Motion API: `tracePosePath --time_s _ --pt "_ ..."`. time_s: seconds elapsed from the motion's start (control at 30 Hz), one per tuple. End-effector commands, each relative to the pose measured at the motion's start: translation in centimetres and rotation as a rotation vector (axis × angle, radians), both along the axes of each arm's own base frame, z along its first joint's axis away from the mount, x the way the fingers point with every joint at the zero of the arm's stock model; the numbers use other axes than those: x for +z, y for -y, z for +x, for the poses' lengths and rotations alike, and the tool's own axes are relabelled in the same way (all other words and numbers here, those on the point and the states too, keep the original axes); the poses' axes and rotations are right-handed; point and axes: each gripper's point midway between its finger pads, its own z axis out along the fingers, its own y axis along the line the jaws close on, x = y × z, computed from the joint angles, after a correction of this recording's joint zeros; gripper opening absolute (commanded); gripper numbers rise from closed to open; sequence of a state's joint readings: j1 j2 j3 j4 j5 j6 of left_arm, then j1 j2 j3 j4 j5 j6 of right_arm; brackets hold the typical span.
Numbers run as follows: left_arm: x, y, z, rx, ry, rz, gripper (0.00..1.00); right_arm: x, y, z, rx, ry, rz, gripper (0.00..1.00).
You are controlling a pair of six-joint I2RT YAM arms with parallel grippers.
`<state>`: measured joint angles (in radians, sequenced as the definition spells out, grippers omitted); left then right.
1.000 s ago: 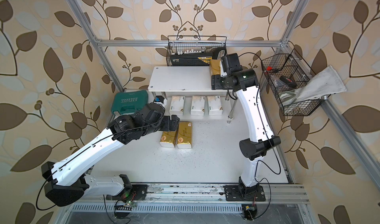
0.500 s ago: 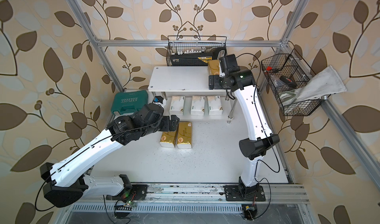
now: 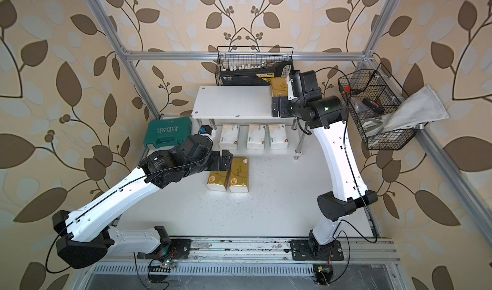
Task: Place the tissue boxes on the shelf by color
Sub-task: Place a box of tissues on the shelf, then pick up the box of tissues from the center of the board.
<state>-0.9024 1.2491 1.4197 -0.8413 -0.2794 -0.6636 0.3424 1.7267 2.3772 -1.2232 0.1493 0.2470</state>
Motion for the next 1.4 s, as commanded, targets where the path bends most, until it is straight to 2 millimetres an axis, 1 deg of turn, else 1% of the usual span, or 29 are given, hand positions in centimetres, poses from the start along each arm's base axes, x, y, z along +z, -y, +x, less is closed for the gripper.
tracePosePath --time_s 0.0,0.07,0.13,0.23,0.27,0.37,0.43,0.53,0.63,0.7,0.73,0.8,0.83,0.9,1.07,1.17,1.27,1.37 --pt "1.1 -0.3 0.0 0.011 0.02 -0.05 0.99 -0.3 -0.1 0.2 -0.01 -0.002 0.004 0.99" --pt "1.1 -0.3 0.0 0.011 0.019 -0.049 0.99 -0.2 0.1 0.0 -0.016 0.0 0.004 0.99" --pt "1.1 -0.4 0.0 0.014 0.019 -0.047 0.99 0.3 0.2 -0.6 -0.02 0.015 0.009 0.99" --pt "1.0 -0.7 -0.1 0.019 0.021 -0.039 0.99 1.1 -0.2 -2.1 -0.008 0.041 0.018 0.99" --pt "0.9 -0.9 -0.1 0.024 0.021 -0.035 0.99 1.5 -0.6 -2.9 0.005 0.05 0.024 0.99" --pt "0.5 -1.6 -0.3 0.043 0.022 -0.022 0.99 1.1 -2.3 -5.3 0.055 0.053 0.019 0.99" --pt "0.1 -2.2 -0.5 0.058 0.022 -0.018 0.99 0.5 -3.6 -7.0 0.083 0.052 0.005 0.99" --pt "-0.7 -3.3 -0.9 0.085 0.018 -0.01 0.99 -1.4 -5.9 -10.0 0.138 0.044 -0.027 0.99" --pt "-1.9 -4.7 -1.6 0.112 0.015 0.005 0.99 -4.8 -8.6 -12.9 0.196 -0.002 -0.043 0.99" --pt "-2.9 -5.7 -2.2 0.125 0.009 0.017 0.99 -8.0 -10.4 -14.7 0.231 -0.055 -0.049 0.99" --pt "-3.4 -6.1 -2.5 0.129 0.004 0.022 0.99 -9.2 -11.0 -15.3 0.234 -0.074 -0.052 0.99" --pt "-4.7 -7.1 -3.2 0.141 -0.013 0.027 0.99 -12.7 -12.7 -16.6 0.253 -0.126 -0.057 0.99" --pt "-5.4 -7.4 -3.5 0.144 -0.02 0.029 0.99 -14.0 -13.3 -17.0 0.256 -0.145 -0.057 0.99" --pt "-6.6 -8.0 -4.3 0.143 -0.041 0.024 0.99 -17.3 -14.8 -17.8 0.26 -0.19 -0.06 0.99" --pt "-9.0 -9.3 -5.6 0.173 -0.081 0.004 0.99 -22.9 -17.4 -18.2 0.231 -0.239 -0.016 0.99" --pt "-9.8 -9.7 -5.9 0.186 -0.089 -0.008 0.99 -25.5 -18.4 -18.0 0.207 -0.258 -0.01 0.99" --pt "-10.5 -10.0 -6.1 0.195 -0.096 -0.012 0.99 -27.3 -19.2 -17.6 0.186 -0.27 -0.019 0.99" --pt "-11.1 -10.0 -6.2 0.197 -0.104 -0.013 0.99 -28.6 -19.7 -17.1 0.163 -0.278 -0.037 0.99"
